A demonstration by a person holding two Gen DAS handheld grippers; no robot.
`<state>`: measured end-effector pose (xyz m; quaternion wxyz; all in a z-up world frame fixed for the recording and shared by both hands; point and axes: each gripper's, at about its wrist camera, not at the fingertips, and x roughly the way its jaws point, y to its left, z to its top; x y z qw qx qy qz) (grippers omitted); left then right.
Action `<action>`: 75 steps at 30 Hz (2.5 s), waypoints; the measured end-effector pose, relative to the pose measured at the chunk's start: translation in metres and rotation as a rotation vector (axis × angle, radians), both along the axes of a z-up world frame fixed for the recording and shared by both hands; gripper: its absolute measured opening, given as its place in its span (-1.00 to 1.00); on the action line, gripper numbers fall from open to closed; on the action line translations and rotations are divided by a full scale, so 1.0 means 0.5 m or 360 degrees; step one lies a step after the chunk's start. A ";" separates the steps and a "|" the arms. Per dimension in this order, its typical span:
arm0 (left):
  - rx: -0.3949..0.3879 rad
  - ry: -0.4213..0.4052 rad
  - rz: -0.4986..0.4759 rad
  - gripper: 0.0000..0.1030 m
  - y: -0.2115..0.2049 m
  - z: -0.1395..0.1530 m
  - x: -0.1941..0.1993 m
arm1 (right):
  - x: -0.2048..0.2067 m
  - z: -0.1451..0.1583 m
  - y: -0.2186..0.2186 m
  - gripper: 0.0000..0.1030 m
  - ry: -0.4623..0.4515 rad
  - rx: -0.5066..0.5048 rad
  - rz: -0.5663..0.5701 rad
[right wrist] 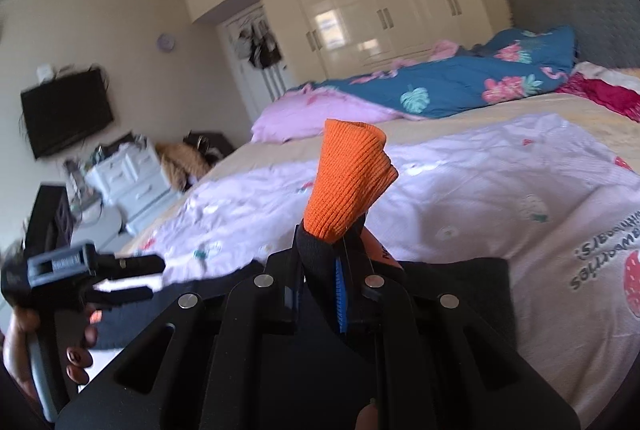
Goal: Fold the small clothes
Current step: 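Carry the sleeve across the shirt body and lay it down, then grasp the other orange cuff with the left gripper and lift it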
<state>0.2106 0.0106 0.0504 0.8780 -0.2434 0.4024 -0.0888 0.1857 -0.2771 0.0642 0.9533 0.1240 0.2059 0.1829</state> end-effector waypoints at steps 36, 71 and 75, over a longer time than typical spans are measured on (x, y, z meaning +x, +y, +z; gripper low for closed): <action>-0.0140 0.0403 -0.0180 0.11 -0.065 -0.218 0.028 | 0.034 -0.090 0.039 -0.18 0.0448 -0.0032 0.0152; -0.0037 -0.0278 -0.0114 -0.87 0.007 0.079 -0.083 | 0.043 -0.077 -0.098 -0.18 0.0373 -0.0026 -0.0272; -0.0040 -0.0226 -0.0086 -0.87 0.024 0.049 -0.082 | 0.042 -0.076 -0.073 -0.18 0.0356 -0.0085 -0.0222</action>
